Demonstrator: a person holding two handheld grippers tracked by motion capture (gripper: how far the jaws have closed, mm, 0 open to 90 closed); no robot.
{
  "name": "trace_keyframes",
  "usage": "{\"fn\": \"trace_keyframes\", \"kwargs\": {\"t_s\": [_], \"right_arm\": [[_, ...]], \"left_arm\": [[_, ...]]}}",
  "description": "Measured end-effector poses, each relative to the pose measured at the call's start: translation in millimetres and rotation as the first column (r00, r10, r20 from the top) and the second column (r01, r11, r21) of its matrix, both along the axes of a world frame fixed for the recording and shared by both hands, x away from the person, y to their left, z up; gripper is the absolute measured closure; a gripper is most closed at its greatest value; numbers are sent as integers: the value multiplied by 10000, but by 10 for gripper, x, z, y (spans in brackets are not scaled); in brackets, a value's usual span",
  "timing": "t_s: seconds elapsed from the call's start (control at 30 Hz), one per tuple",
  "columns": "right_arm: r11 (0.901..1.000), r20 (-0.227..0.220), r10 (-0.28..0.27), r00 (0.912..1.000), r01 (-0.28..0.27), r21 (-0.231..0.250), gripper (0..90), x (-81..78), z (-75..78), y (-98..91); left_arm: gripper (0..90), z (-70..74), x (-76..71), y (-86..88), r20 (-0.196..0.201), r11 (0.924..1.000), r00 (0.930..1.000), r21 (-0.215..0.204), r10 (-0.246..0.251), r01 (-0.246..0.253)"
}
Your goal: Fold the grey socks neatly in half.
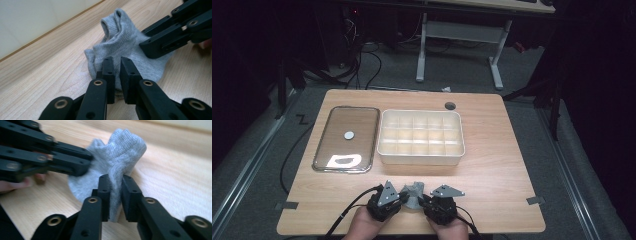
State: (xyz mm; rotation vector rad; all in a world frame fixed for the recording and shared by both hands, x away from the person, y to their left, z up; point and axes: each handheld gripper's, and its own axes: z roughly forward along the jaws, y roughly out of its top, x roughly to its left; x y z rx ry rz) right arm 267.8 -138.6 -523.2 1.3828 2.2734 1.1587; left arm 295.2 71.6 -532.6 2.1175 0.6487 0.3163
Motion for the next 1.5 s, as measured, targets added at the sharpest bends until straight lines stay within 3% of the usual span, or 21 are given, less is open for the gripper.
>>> {"fn": "trace_keyframes", "kwargs": {"t_s": [0.1,0.37,0.57,0.67,0.77,0.83,0.93,0.97,1.03,1.07,1.3,1.5], "right_arm": [[9997,600,214,9980,-205,-154,805,-67,100,71],[9978,1027,601,9929,-569,-337,803,-71,205,196],[9953,1056,933,9900,-899,-366,773,-38,213,253],[9978,1448,630,9874,-651,102,698,-81,305,150],[9999,1757,68,9844,-39,-166,670,-89,362,30],[9970,1725,-434,9840,538,-560,656,-62,338,-56],[9937,1524,-517,9870,660,-908,657,-39,258,-104],[9924,1354,-516,9895,660,-1042,678,-37,222,-99],[9873,1234,-552,9908,726,-1414,814,-39,146,-70],[9875,1043,-494,9933,642,-1440,900,-41,89,-51],[9895,747,-90,9972,197,-1432,900,-5,3,41],[9894,1113,502,9925,-343,-1408,900,2,112,213]], "left_arm": [[826,0,5,-3,-17,10000,10000,8,-27,27],[825,0,8,-2,-51,10000,10000,-1,-7,7],[825,0,10,-2,-59,10000,10000,-11,3,-3],[825,-1,11,-2,-66,10000,10000,-21,3,-3],[825,-1,11,-4,-61,10000,10000,-17,2,-2],[825,-1,12,-4,-65,10000,10000,-20,3,-3],[825,0,10,-5,-54,10000,10000,6,-6,6],[825,0,10,-5,-44,10000,10000,2,-18,18],[825,0,7,-7,-15,10000,10000,30,-13,13],[826,1,5,-8,-4,10000,10000,50,-14,14],[834,0,-6,-18,123,9999,9999,112,-7,6],[837,0,-8,-21,140,9999,9999,134,1,-3]]}}
